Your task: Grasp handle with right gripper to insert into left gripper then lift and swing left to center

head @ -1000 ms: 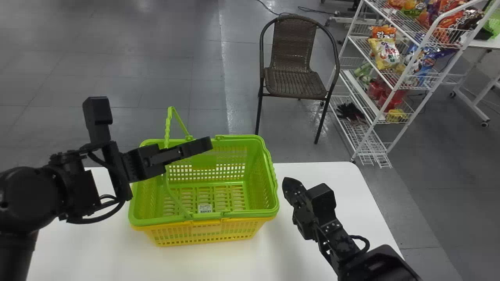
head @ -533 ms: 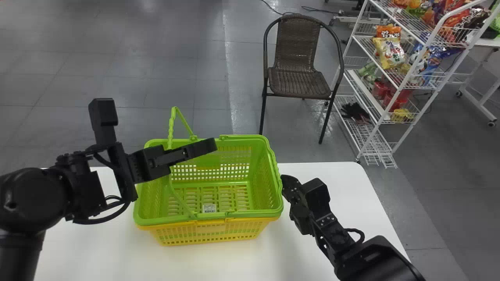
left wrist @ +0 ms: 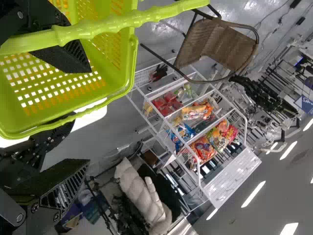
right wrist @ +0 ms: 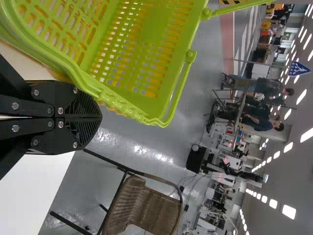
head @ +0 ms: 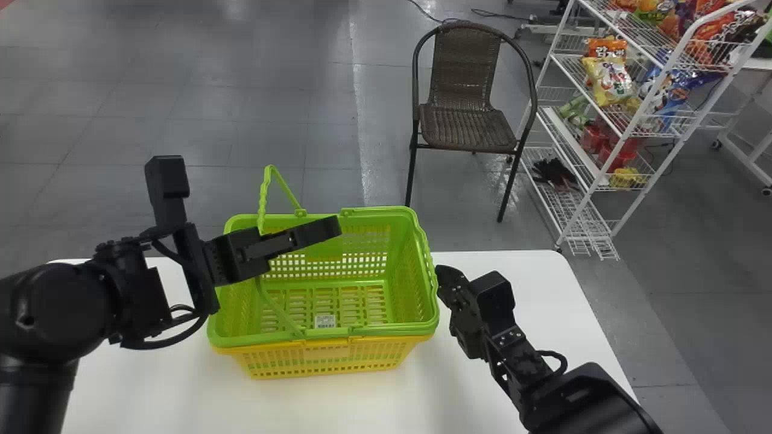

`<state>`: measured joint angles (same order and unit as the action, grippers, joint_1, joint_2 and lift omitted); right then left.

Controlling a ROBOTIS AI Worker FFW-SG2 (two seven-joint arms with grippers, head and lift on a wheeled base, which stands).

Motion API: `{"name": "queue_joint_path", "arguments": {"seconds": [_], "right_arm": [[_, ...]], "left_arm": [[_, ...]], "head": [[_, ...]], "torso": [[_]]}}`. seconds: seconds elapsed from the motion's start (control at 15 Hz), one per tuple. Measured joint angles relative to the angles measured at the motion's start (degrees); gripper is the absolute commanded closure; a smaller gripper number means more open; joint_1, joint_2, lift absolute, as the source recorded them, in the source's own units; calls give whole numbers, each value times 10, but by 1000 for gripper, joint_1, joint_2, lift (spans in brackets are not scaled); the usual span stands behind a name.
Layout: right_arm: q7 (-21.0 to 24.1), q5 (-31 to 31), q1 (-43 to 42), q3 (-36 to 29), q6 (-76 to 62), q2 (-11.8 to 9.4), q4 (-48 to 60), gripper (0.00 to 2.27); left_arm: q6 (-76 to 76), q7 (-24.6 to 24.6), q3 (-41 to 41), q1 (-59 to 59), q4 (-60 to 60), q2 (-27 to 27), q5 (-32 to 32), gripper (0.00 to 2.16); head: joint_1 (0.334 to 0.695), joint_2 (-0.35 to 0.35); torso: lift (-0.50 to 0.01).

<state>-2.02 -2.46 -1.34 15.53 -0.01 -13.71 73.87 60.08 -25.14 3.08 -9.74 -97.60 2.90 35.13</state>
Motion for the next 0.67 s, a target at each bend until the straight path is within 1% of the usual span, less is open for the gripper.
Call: {"name": "queue_joint_path", "arguments": {"seconds": [0.2, 0.47, 0.67], "right_arm": [[-1, 8, 9, -4, 1, -1, 16, 2017], [-5, 28, 28, -6, 14, -1, 67, 2017], [-5, 32, 37, -6, 27, -1, 102, 2017]], "left_arm": [[0, 0, 0, 2, -2, 0, 0, 178], [0, -1, 0, 3, -5, -3, 1, 178], [0, -1, -2, 3, -7, -4, 0, 178]], "head": [[695, -133], [695, -126], [695, -119]], "torso": [[0], [0], [0]]}}
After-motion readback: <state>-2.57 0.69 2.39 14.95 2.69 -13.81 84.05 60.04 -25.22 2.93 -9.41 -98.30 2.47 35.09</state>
